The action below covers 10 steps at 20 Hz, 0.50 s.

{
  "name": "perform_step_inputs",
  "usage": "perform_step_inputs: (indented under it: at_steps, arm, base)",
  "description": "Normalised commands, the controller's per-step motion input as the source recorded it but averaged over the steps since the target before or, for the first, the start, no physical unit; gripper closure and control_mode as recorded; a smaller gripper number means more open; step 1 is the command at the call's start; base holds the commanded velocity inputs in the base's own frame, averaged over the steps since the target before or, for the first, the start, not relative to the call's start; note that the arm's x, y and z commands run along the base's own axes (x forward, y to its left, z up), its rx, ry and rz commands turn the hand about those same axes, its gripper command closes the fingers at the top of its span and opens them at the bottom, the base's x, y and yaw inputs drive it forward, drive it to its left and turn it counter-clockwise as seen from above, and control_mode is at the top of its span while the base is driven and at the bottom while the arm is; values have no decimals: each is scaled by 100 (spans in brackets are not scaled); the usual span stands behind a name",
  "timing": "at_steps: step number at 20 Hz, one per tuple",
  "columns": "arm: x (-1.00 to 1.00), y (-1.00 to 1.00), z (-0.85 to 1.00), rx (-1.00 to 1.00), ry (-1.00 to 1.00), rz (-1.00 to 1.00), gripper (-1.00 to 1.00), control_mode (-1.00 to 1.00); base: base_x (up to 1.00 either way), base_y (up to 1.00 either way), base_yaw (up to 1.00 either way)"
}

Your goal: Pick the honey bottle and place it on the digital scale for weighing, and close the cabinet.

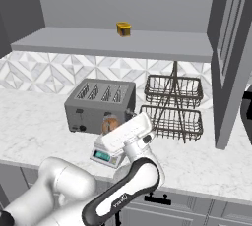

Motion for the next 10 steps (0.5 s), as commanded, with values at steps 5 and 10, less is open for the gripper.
perform_step_inputs:
  at_steps: [5, 10]
  arm:
    - [-46, -45, 37, 8, -21, 0, -100, -100]
    - [-63, -57, 32, 9, -25, 0, -100, -100]
  base:
    - [0, 0, 0]
    - [0, 0, 0]
